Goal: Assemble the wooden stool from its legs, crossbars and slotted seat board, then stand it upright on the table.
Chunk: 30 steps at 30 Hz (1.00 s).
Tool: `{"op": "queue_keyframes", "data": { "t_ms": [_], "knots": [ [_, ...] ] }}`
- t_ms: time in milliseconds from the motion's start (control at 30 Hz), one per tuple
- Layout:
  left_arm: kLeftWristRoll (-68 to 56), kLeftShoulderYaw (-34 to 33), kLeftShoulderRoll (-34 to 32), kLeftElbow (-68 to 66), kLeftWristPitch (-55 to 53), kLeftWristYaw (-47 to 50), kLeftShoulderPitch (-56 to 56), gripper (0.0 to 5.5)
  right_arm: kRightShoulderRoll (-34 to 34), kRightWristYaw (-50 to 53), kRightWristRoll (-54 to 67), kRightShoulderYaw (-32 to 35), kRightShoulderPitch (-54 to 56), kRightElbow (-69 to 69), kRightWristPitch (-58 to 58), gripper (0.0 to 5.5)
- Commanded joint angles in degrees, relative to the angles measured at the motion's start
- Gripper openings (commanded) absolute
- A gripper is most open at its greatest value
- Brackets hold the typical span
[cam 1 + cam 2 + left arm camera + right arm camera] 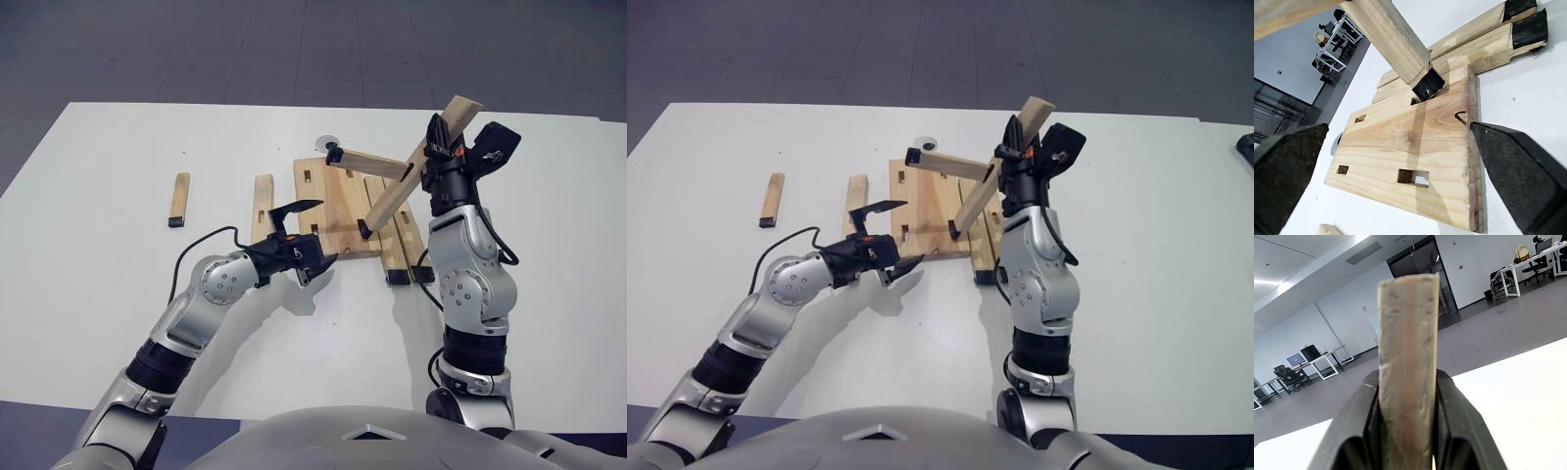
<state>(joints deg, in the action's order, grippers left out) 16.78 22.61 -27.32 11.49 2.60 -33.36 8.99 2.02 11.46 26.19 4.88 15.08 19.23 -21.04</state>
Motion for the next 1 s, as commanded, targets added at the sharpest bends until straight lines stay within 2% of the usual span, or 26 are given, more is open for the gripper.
{"op": "queue_keyframes", "data": {
  "t_ms": [33,267,600,1000],
  "knots": [
    [0.3,-0.3,-0.5,-0.5,0.6,-0.8,0.9,5.40,1.4,-0.7,-0.9,0.3,0.4,-0.1,1.8,1.03],
    [0.2,-0.8,-0.8,-1.5,1.0,-1.1,1.3,5.40,2.1,-2.3,-0.2,1.5,1.9,0.5,3.5,1.03],
    [0.4,-0.9,-0.4,-3.3,2.2,-0.6,2.2,5.40,3.2,-7.1,-2.9,1.1,-2.6,-7.6,10.7,1.03],
    [1.0,-0.6,0.1,-3.6,1.9,0.0,1.9,5.40,4.1,-8.1,1.3,0.4,-6.8,-3.9,10.3,1.03]
  ]
}}
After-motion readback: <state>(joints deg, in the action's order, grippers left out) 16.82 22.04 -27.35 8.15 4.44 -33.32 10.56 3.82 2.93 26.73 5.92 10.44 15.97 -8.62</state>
